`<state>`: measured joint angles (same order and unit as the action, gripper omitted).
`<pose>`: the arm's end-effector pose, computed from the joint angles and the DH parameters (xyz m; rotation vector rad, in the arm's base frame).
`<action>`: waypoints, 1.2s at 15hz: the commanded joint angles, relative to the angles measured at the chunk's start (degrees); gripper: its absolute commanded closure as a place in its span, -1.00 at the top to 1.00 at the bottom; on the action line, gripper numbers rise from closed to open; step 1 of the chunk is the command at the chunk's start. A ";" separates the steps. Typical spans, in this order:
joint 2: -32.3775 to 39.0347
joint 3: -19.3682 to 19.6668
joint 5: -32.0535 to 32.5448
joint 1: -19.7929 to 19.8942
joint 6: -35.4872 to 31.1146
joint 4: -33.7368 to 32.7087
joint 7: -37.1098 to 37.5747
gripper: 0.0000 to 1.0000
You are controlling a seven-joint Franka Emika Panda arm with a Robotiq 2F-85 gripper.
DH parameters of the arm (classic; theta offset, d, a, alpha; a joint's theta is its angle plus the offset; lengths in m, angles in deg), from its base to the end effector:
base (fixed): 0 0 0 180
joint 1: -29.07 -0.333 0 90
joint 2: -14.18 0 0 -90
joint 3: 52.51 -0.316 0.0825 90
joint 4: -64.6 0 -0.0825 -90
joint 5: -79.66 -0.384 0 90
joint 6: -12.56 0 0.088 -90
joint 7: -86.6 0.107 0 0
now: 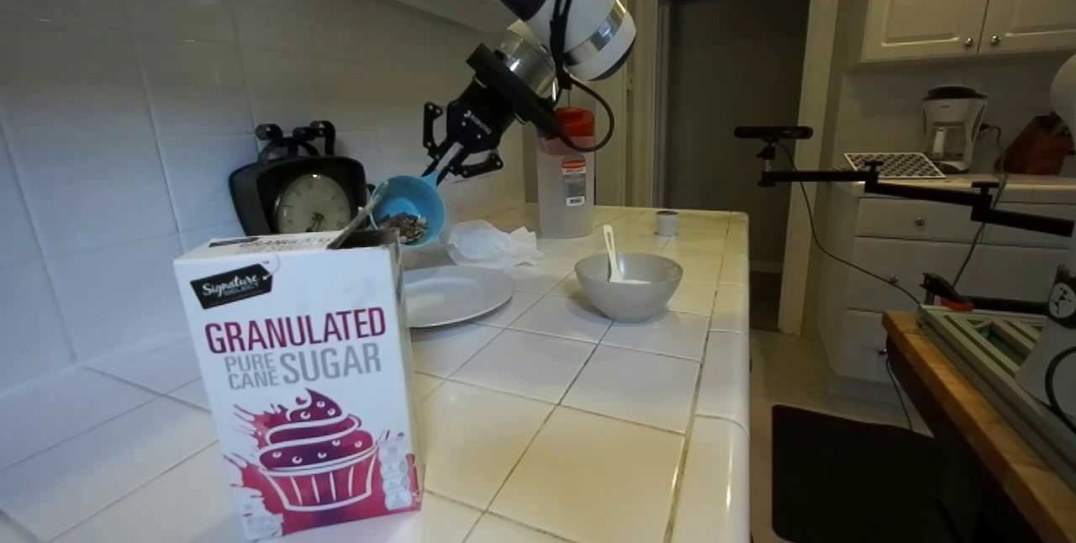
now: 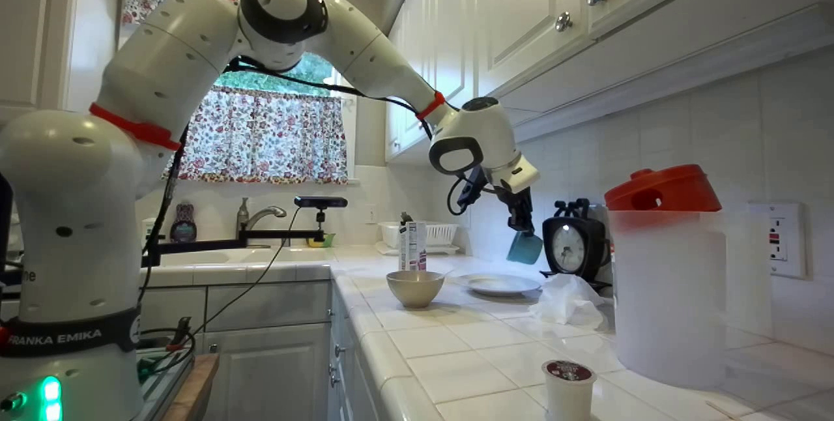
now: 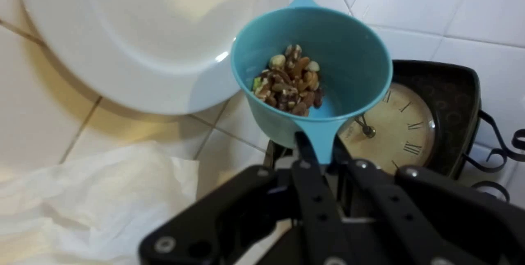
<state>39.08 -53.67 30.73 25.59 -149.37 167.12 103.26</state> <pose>0.6865 0.0160 0.3647 -2.2094 1.1450 -0.5855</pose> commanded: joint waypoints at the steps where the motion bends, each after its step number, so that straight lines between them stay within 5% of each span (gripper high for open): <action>1: -3.42 -0.50 -0.68 0.22 -0.40 4.79 -1.78 -0.94; 18: -3.03 -3.17 -1.05 -1.06 -11.49 7.64 -12.73 -0.94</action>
<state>37.27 -54.89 30.71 23.86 -158.37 172.88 95.14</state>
